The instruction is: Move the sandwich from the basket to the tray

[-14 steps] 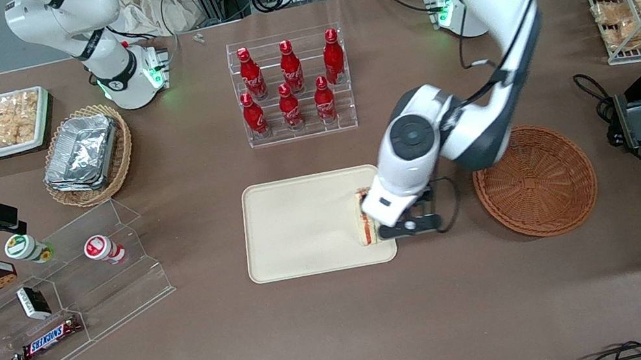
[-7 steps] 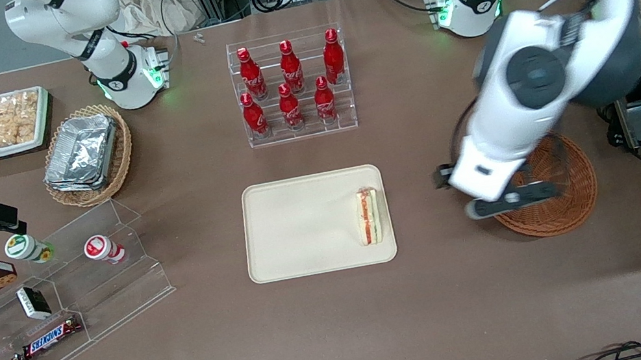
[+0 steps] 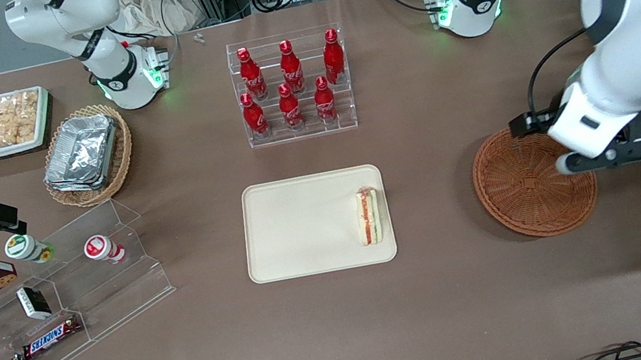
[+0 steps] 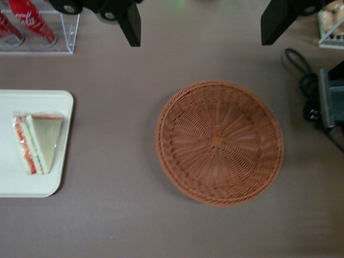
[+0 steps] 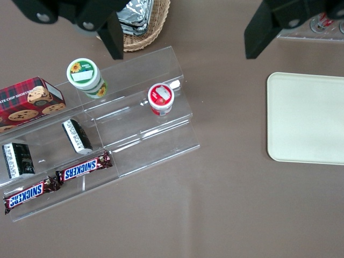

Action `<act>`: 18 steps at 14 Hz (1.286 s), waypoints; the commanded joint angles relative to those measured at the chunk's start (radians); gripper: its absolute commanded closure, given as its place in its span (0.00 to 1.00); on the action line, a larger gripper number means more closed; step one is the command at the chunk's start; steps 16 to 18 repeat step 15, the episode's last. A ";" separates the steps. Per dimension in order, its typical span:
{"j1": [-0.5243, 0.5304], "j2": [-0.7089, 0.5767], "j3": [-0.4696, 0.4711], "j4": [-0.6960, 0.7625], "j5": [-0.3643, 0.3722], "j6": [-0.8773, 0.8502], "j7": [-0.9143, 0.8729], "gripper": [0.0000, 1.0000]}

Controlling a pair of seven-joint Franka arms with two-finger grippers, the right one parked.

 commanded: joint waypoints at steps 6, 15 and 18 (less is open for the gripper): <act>-0.147 -0.261 0.225 -0.198 -0.038 -0.010 0.042 0.00; -0.191 -0.303 0.297 -0.243 -0.116 0.004 0.041 0.00; -0.191 -0.303 0.297 -0.243 -0.116 0.004 0.041 0.00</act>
